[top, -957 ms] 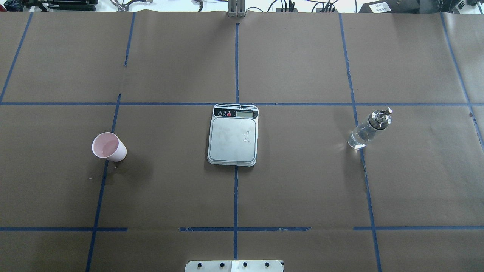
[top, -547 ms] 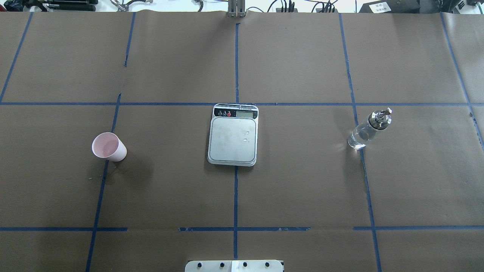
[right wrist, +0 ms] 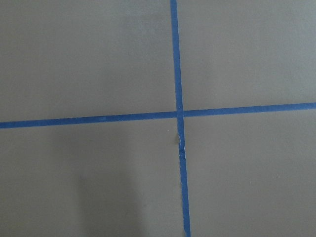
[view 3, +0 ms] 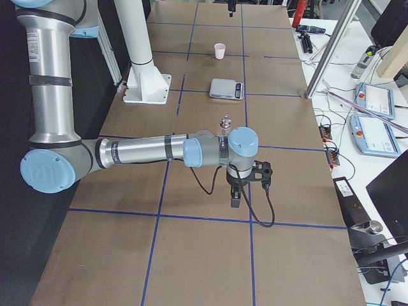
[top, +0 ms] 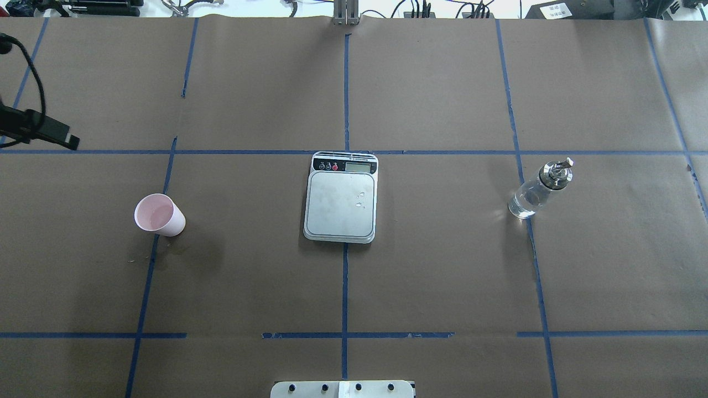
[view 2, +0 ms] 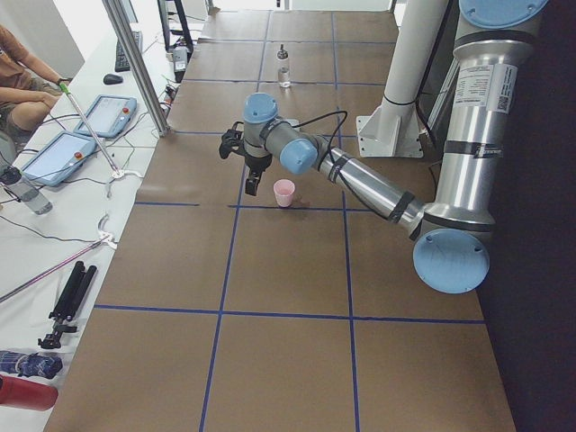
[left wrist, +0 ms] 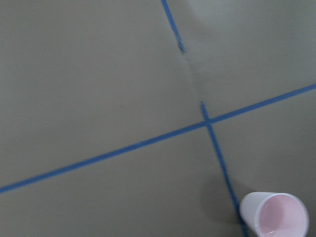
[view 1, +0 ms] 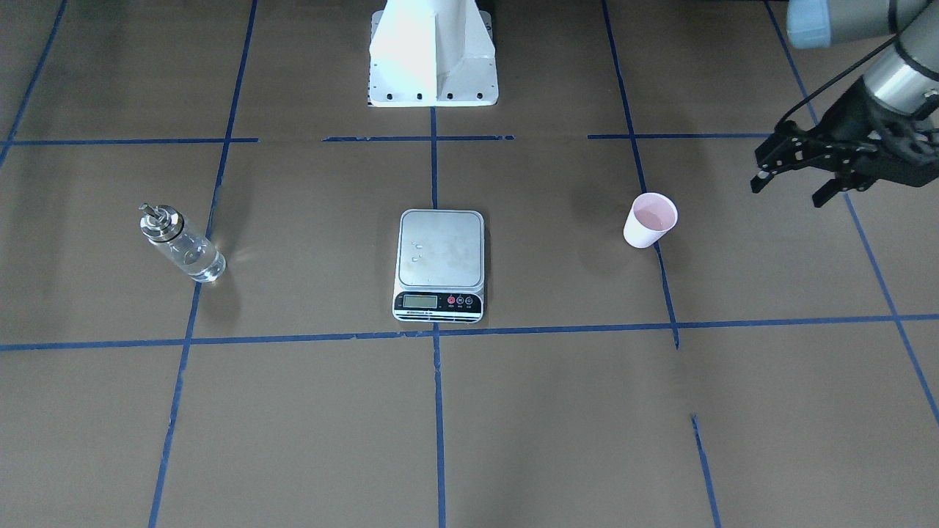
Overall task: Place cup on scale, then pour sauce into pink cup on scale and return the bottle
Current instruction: 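Move the left gripper down to the pink cup's rim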
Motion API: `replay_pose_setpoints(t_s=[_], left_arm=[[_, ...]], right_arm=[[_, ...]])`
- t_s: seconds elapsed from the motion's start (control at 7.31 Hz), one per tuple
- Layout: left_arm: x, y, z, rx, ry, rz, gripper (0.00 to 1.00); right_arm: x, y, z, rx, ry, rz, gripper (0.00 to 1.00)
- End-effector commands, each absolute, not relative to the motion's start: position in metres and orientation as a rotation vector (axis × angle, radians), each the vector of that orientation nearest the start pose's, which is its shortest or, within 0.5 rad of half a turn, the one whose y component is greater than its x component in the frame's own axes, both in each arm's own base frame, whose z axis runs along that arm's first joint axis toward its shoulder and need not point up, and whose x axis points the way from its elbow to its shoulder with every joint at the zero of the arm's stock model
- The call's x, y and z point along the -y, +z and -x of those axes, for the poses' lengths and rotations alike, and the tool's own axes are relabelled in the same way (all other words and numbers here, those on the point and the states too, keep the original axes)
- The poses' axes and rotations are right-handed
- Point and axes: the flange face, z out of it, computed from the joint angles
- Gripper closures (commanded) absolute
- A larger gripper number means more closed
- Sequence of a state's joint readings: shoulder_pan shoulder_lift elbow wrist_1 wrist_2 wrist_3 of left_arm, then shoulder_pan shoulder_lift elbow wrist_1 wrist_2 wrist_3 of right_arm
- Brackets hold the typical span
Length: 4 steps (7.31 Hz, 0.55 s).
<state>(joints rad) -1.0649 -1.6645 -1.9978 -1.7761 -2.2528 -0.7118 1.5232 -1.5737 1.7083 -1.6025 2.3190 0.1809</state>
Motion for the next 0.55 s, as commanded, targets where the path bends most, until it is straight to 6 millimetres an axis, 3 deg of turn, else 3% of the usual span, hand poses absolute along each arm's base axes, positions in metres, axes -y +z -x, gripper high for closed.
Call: replay_pose_setpoints(t_s=[0.0,0.41], left_arm=[[0.447,0.376,-0.257,-0.95,-0.127,-0.116,0.0],[0.436,0.407,-0.301,-0.847,-0.228,-0.102,0.0]], right_arm=[[0.495,0.599,-0.042,0.753,0.089,-0.011,0.0],[0.495,0.595,-0.042,0.755,0.088,-0.016,0.0]])
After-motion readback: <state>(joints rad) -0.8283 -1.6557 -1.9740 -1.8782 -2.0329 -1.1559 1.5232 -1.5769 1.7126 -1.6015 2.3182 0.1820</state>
